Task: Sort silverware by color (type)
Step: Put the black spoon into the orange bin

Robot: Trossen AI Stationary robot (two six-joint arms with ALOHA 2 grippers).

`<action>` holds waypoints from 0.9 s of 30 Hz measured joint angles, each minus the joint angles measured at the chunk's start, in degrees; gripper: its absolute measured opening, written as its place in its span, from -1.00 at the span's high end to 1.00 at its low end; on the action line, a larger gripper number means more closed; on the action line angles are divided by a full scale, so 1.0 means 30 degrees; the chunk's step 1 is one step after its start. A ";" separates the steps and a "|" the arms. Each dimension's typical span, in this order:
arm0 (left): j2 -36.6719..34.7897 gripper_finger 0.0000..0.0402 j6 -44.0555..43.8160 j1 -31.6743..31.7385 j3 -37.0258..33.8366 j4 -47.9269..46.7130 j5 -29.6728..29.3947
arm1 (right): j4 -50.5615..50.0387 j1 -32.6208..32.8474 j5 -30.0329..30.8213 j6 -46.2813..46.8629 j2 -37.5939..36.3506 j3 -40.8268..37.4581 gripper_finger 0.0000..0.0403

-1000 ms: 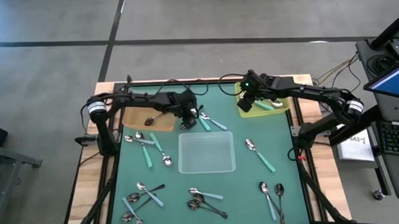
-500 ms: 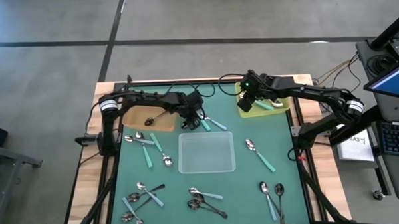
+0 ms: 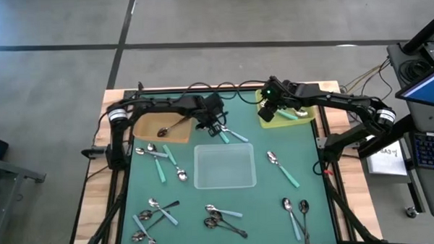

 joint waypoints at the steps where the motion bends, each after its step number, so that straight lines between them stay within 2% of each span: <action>1: -0.0147 0.99 0.0071 -0.0024 0.0289 -0.0190 0.0015 | 0.0000 0.0000 0.0000 0.0000 0.0000 0.0000 0.40; 6: -0.1270 0.99 0.1007 -0.0128 0.1398 -0.2561 0.0007 | -0.0002 -0.0002 0.0002 0.0000 0.0000 0.0000 0.40; 11: -0.3434 0.99 0.1013 -0.0106 0.0467 -0.5528 -0.1237 | 0.0000 -0.0004 0.0007 0.0003 0.0000 0.0000 0.40; 15: -0.6071 0.99 -0.0180 0.0107 -0.1932 -0.6209 -0.3003 | 0.0001 -0.0007 0.0007 0.0000 0.0000 0.0000 0.40; 21: -1.0055 1.00 -0.2253 0.0912 -0.7100 -0.5819 -0.4981 | -0.0006 -0.0007 0.0001 0.0000 0.0000 0.0000 0.40; 27: -1.2067 0.89 -0.3217 0.1675 -1.0448 -0.4260 -0.5333 | 0.0002 -0.0007 0.0007 0.0000 0.0000 0.0000 0.40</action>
